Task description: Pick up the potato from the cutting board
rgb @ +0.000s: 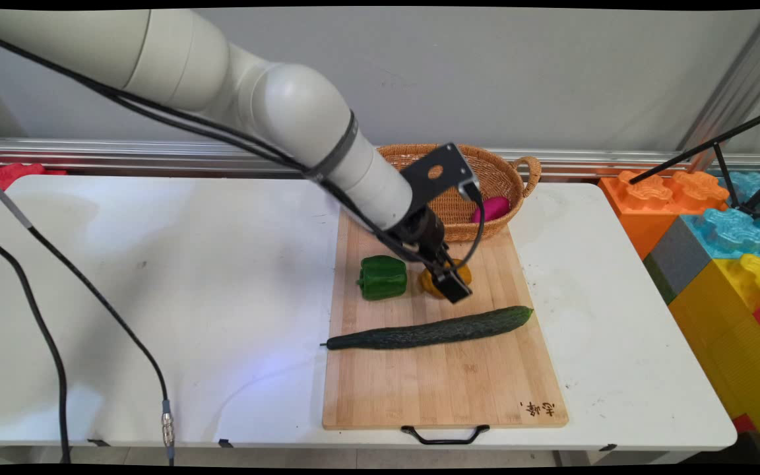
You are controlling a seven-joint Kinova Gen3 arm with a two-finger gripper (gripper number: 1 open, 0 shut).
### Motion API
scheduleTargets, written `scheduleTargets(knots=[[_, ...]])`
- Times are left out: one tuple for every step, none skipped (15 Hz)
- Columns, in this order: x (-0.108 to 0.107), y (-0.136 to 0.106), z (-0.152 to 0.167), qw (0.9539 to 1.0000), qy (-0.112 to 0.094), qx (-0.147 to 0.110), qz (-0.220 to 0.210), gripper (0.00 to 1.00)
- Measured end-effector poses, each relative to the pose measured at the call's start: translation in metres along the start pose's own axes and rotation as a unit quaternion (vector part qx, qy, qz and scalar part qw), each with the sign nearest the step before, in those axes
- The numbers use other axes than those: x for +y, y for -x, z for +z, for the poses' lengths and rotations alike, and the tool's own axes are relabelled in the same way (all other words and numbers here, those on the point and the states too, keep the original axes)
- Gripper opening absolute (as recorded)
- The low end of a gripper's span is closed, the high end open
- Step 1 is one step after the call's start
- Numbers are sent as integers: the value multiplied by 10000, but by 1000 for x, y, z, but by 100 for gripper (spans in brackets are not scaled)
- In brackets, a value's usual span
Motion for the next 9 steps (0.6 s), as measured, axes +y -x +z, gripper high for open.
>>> scheduleTargets(knots=[[-7,0,0,10000,-46,-11,-32,100],[-13,0,2,9999,-78,-31,-61,100],[-19,1,4,9999,-111,-54,-106,100],[-23,3,8,9998,-128,-80,-151,100],[-25,4,11,9997,-131,-100,-190,100],[-27,6,16,9996,-129,-123,-234,100],[-29,8,21,9995,-121,-141,-274,100],[-29,10,27,9993,-113,-157,-313,100],[-30,11,33,9992,-117,-167,-345,100]])
